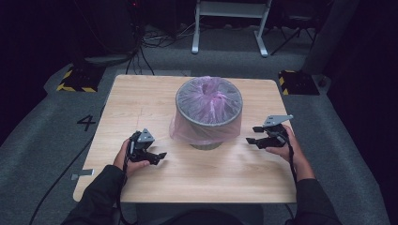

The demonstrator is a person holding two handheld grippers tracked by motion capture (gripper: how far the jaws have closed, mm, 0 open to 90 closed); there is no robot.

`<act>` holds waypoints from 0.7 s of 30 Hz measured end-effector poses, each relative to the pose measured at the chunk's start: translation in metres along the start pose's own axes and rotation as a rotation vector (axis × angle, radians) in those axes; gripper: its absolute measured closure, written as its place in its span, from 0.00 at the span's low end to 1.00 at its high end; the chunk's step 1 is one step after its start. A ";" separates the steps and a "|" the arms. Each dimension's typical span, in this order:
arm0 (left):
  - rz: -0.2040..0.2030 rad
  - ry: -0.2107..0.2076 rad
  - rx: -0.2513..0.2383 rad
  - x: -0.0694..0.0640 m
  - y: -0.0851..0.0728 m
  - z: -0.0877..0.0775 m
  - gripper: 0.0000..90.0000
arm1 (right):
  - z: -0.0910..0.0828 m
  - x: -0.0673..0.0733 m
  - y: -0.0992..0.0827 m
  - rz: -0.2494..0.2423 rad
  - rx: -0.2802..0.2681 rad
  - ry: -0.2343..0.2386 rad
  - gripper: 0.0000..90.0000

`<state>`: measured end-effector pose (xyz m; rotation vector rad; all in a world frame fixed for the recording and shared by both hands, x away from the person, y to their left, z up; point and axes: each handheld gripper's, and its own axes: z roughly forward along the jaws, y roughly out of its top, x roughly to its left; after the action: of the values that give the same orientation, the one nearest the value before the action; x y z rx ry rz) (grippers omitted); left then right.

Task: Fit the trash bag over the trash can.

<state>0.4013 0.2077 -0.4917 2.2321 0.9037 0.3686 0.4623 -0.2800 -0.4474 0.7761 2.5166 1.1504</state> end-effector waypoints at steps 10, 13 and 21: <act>0.010 0.035 0.005 -0.002 -0.011 -0.002 0.22 | -0.046 0.008 0.040 0.012 -0.197 -0.139 0.26; 0.002 0.019 -0.009 0.001 -0.013 -0.001 0.21 | -0.052 0.010 0.056 0.004 -0.226 -0.158 0.26; -0.008 -0.003 -0.022 0.006 -0.016 0.001 0.16 | -0.056 0.019 0.101 -0.067 -0.265 -0.162 0.24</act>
<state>0.3986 0.2198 -0.5035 2.2074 0.9025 0.3693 0.4576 -0.2491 -0.3344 0.6804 2.1855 1.3070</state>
